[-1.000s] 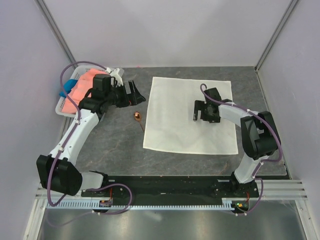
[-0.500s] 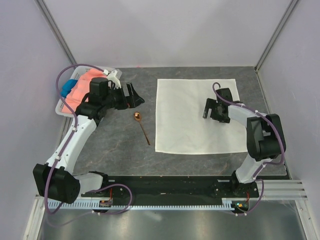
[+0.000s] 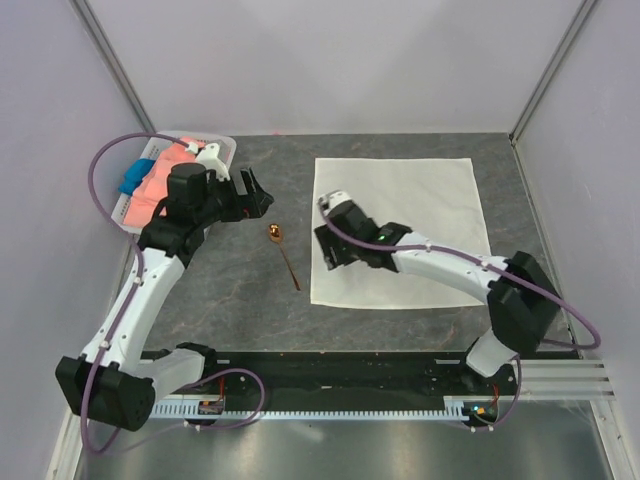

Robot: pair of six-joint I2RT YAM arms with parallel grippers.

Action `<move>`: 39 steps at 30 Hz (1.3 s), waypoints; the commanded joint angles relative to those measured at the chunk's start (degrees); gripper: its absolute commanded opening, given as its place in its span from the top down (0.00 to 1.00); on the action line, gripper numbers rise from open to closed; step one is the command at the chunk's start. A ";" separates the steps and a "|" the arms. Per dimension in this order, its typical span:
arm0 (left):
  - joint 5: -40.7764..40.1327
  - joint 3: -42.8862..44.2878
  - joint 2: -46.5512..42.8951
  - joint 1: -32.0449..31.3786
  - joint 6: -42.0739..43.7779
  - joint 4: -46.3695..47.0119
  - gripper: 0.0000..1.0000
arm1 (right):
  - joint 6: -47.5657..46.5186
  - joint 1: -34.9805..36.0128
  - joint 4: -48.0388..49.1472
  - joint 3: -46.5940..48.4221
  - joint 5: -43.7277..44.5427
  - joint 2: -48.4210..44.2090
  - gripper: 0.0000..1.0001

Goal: Fold the napkin, place the utensils inside, and roll it up
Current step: Flatten the napkin out, then fold the napkin

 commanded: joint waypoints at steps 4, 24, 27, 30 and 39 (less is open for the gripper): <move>-8.26 2.18 -1.52 1.30 6.28 -2.60 0.00 | -1.93 14.88 -4.41 10.53 9.63 13.35 0.40; -2.36 1.49 -1.07 5.17 3.64 -1.55 0.00 | 1.32 22.11 -5.64 13.10 9.82 21.97 0.55; -2.10 1.57 -0.99 5.17 3.55 -1.38 0.00 | 1.76 22.11 -5.64 12.92 9.73 22.85 0.58; -2.01 1.49 -0.98 5.17 3.46 -1.38 0.00 | 2.55 22.20 -5.55 12.75 9.29 23.29 0.60; -1.84 1.40 -1.16 5.17 3.37 -1.29 0.00 | 4.92 22.29 -5.55 10.90 9.11 22.77 0.61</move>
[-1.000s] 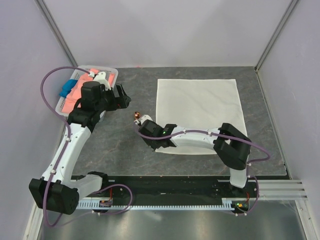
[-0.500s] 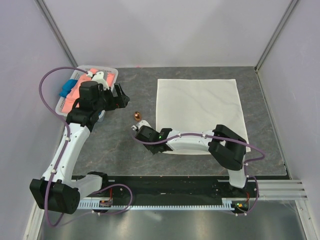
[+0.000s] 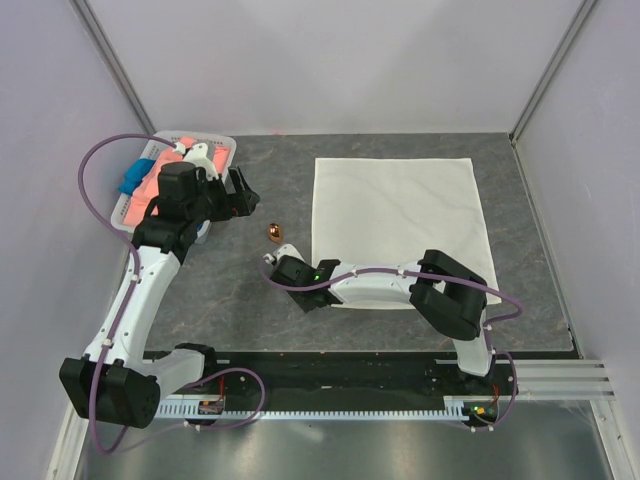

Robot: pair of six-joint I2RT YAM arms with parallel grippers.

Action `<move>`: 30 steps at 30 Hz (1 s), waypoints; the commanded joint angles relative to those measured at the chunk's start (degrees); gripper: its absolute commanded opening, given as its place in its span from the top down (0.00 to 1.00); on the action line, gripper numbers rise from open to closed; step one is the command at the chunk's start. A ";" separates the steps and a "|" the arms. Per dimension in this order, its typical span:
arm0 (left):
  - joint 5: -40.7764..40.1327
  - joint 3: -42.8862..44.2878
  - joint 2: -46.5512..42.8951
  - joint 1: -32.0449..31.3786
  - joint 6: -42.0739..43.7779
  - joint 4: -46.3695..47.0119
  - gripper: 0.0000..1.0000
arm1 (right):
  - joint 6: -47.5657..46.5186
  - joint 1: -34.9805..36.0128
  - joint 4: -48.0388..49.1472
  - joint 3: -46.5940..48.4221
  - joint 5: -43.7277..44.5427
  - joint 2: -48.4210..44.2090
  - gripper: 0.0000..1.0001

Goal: Fold the napkin, place the utensils inside, and roll it up
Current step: Fold the napkin

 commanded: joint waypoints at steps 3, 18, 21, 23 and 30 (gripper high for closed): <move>1.29 1.07 -0.15 0.27 0.49 1.09 0.00 | 2.93 0.36 -0.31 -1.28 -0.16 -0.53 0.61; 1.64 0.90 -0.59 0.27 0.31 1.36 0.00 | 7.33 -0.43 -0.05 -6.20 -3.76 1.48 0.78; 1.56 0.98 -0.77 0.27 0.31 1.45 0.00 | 7.24 -0.52 0.92 -6.81 -6.56 1.22 0.85; 1.56 0.90 -0.77 0.27 0.31 1.45 0.00 | 7.42 -0.43 1.97 -6.99 -8.15 0.96 0.93; 1.20 0.89 -1.12 0.27 0.31 1.45 0.00 | 7.42 0.19 3.03 -5.41 -13.07 -3.86 1.00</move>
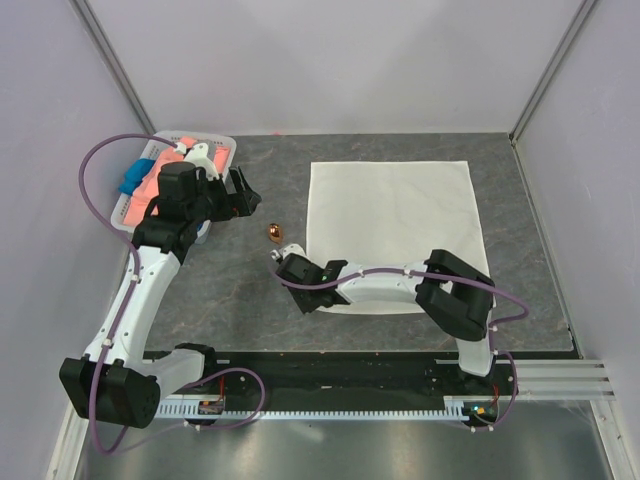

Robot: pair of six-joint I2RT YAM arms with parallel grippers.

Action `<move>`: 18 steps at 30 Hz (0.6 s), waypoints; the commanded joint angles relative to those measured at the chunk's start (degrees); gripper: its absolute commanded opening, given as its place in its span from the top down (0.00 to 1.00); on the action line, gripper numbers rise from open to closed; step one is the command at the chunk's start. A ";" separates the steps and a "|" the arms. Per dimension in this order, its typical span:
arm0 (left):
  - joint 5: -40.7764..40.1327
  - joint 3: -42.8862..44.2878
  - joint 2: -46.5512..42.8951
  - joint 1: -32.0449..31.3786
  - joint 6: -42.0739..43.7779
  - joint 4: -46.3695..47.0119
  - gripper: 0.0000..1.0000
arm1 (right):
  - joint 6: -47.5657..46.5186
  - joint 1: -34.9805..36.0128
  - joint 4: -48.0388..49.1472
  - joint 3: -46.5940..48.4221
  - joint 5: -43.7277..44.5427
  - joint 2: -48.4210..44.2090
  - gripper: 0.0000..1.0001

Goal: Fold the napkin, place the utensils inside, and roll it up
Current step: Fold the napkin

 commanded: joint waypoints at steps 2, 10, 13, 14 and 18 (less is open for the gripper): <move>0.00 0.89 -1.12 0.36 0.40 1.25 0.00 | 1.10 1.06 -2.37 -0.56 -7.72 -3.72 1.00; -1.05 0.90 -1.56 0.36 0.66 1.34 0.00 | -2.58 -1.74 -7.20 1.47 -2.02 -10.85 1.00; -1.14 0.81 -1.56 0.36 0.66 1.34 0.00 | -5.30 -5.43 -9.57 1.12 0.27 -11.29 1.00; -1.05 0.81 -1.65 0.36 0.58 1.34 0.00 | -6.27 -7.09 -10.18 1.12 2.97 -11.29 1.00; -0.61 0.72 -1.56 0.36 0.49 1.25 0.00 | -10.41 -11.32 -13.96 2.17 10.01 -11.03 1.00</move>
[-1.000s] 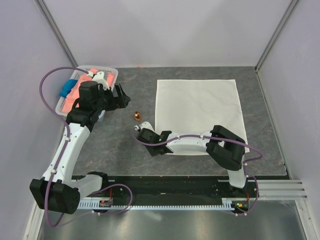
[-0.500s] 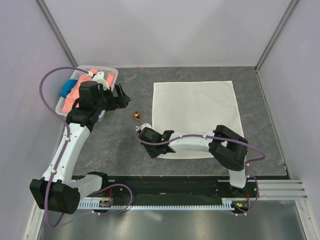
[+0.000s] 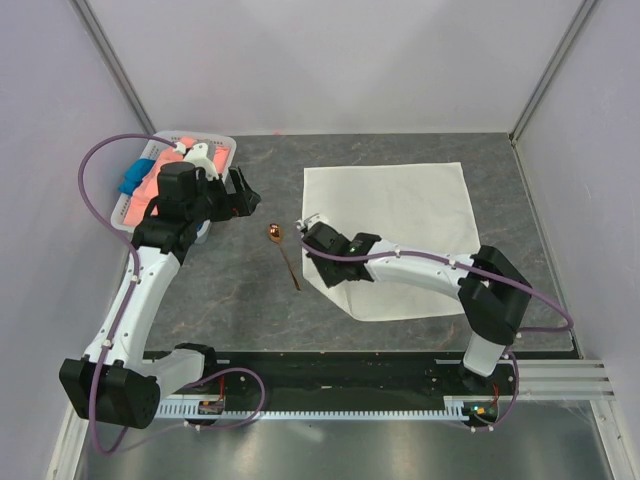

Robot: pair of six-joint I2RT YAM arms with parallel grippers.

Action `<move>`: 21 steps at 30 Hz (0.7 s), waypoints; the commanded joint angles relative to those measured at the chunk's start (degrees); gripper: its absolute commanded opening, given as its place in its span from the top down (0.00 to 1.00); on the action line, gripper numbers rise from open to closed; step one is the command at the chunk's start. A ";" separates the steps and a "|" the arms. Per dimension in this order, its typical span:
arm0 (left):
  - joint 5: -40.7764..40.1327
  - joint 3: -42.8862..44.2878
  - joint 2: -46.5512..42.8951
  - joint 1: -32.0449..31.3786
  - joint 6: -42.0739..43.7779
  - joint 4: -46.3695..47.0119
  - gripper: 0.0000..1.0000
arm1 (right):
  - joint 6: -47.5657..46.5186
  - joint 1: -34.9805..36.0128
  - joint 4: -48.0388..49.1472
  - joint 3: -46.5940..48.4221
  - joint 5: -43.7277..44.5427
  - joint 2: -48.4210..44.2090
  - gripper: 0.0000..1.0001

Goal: Fold the napkin, place the utensils inside, and roll it up
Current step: Fold the napkin

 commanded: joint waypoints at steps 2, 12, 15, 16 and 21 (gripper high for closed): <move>-0.13 0.72 -1.47 0.36 0.31 1.31 0.00 | -7.15 -6.67 -5.47 2.72 11.21 -0.82 1.00; 0.92 0.54 -1.30 0.45 -0.13 1.75 0.00 | -15.24 -19.69 -3.89 9.38 17.11 5.94 1.00; 1.10 0.28 -1.21 0.45 -0.21 1.84 0.00 | -17.44 -23.91 -3.62 12.98 17.72 9.37 1.00; 1.19 0.37 -1.12 0.45 -0.21 1.84 0.00 | -17.80 -25.92 -3.53 13.87 17.73 11.03 1.00; 1.36 -0.07 -0.60 0.45 -0.48 2.11 0.00 | -20.17 -31.29 -3.36 20.28 17.46 16.05 1.00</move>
